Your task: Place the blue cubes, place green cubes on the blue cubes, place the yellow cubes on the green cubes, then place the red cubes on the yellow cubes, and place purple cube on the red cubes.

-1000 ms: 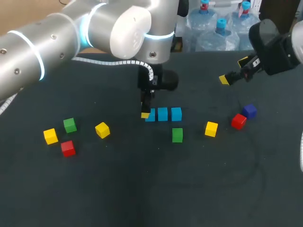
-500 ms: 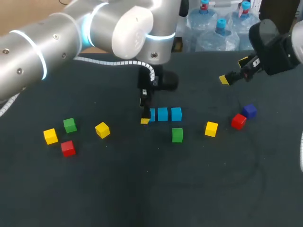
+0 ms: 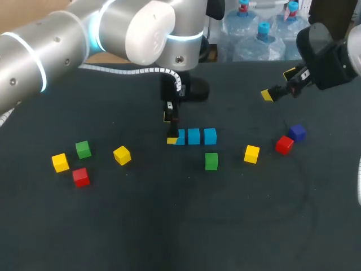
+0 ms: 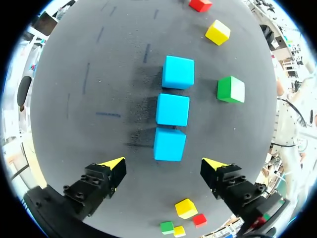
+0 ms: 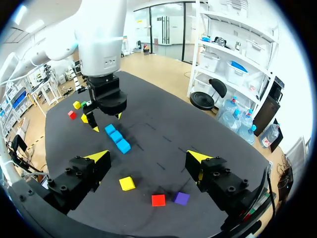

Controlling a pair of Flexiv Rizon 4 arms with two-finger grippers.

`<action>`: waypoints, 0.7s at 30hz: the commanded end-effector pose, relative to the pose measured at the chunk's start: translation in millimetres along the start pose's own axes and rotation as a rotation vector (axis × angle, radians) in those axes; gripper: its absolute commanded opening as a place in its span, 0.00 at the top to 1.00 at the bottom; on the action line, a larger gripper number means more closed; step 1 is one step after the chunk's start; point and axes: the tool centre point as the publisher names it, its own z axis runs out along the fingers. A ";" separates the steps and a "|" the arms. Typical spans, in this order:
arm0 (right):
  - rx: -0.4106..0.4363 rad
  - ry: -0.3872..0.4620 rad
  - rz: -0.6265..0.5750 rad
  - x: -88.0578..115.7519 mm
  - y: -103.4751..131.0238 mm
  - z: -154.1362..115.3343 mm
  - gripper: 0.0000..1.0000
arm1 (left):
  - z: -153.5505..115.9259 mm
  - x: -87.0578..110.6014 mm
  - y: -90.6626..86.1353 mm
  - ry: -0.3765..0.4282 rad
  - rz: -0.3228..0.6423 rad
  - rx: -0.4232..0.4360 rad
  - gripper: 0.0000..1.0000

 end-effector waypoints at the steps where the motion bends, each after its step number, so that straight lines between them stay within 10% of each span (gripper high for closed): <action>1: 0.007 0.001 0.001 0.4 1.5 -1.3 0.00 | 0.5 1.5 -1.6 -0.004 -0.001 -0.004 0.00; 21: 0.007 0.001 0.001 0.4 1.5 -1.3 0.00 | -3.8 9.9 0.0 -0.051 -0.011 -0.038 0.00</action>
